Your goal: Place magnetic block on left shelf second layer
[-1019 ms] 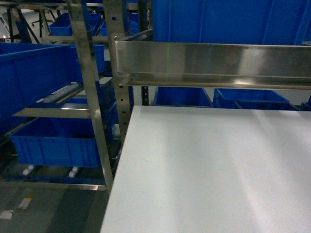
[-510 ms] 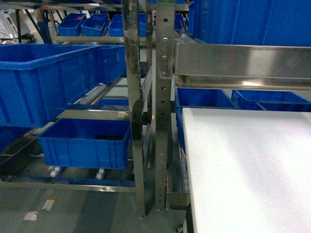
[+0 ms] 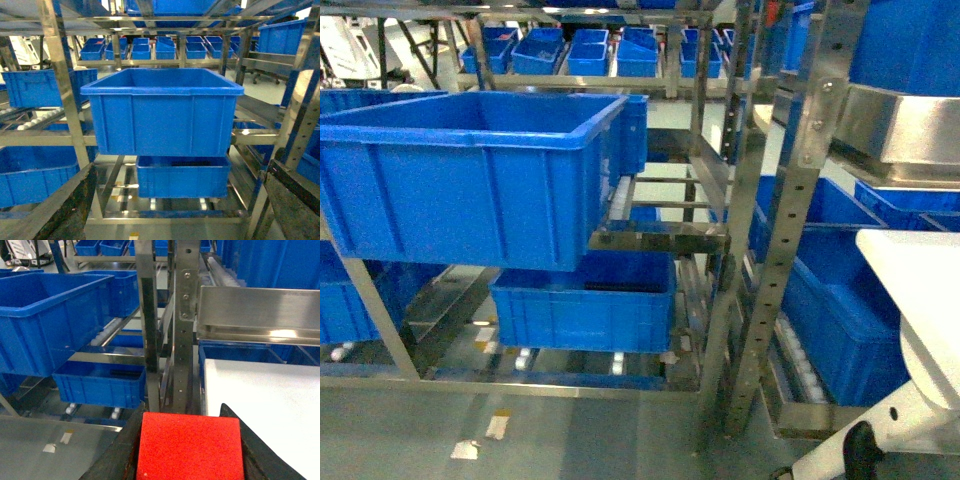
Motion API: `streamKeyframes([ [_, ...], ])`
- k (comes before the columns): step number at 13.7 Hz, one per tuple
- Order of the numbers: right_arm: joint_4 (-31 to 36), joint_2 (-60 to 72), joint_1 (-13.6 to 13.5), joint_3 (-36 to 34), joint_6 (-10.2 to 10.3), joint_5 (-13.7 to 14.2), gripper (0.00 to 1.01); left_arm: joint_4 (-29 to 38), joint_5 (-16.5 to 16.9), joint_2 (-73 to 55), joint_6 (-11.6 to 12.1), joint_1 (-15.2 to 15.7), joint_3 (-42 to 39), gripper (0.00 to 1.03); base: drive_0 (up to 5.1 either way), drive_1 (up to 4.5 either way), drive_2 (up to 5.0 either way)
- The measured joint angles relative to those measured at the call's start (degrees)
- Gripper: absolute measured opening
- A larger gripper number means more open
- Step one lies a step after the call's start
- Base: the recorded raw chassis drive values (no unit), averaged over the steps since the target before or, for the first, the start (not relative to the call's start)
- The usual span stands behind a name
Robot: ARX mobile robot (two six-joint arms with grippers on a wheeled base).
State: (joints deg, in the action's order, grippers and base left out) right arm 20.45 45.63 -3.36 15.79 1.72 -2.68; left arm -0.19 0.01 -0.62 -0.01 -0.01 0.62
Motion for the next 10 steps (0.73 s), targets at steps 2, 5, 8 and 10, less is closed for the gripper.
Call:
streamKeyframes([
  [2,-0.02,0.02,0.0,0.0,0.0,0.0,0.34,-0.07,-0.04,0.0,0.0,0.0,0.0,0.98,-4.9,2.43,2.4],
  [5,0.17,0.0,0.0,0.0,0.02,0.0,0.33,0.07,-0.02,0.0,0.0,0.0,0.0,0.98,-4.9,2.43,2.4],
  [8,0.04,-0.02,0.0,0.0,0.02,0.0,0.33,-0.09,-0.04,0.0,0.0,0.0,0.0,0.98,-4.9,2.43,2.4],
  [10,0.17,-0.04,-0.02,0.0,0.02,-0.13,0.33,0.02,-0.11,0.0,0.0,0.0,0.0,0.98,-4.6,4.04,0.1],
])
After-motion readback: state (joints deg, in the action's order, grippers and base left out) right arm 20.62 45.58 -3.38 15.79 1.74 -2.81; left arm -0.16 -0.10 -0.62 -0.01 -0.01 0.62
